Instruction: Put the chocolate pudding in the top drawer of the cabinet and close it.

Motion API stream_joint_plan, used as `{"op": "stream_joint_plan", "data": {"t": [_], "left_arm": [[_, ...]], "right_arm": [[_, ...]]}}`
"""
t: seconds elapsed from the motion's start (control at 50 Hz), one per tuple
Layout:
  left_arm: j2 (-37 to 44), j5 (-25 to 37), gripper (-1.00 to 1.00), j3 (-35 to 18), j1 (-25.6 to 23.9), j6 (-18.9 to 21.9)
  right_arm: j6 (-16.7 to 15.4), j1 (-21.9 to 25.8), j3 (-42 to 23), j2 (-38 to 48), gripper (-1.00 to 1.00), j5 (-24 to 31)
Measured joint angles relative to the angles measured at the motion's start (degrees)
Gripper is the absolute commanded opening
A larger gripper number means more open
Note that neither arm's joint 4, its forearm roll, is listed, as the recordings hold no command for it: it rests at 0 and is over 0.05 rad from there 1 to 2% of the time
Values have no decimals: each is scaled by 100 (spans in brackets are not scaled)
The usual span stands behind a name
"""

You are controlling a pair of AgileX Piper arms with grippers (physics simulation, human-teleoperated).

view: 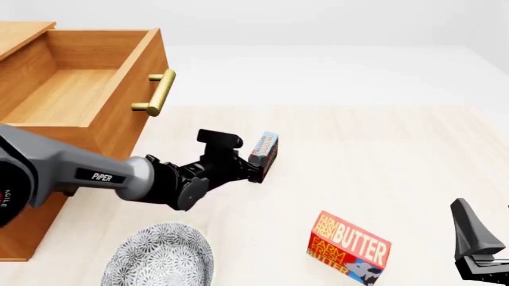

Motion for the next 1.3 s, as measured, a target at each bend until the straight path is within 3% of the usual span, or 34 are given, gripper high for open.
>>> {"op": "stream_joint_plan", "data": {"t": [1.3], "left_arm": [[679,-177,100,-433,-107,-335]], "right_arm": [[0,0,0,0,100,0]]}}
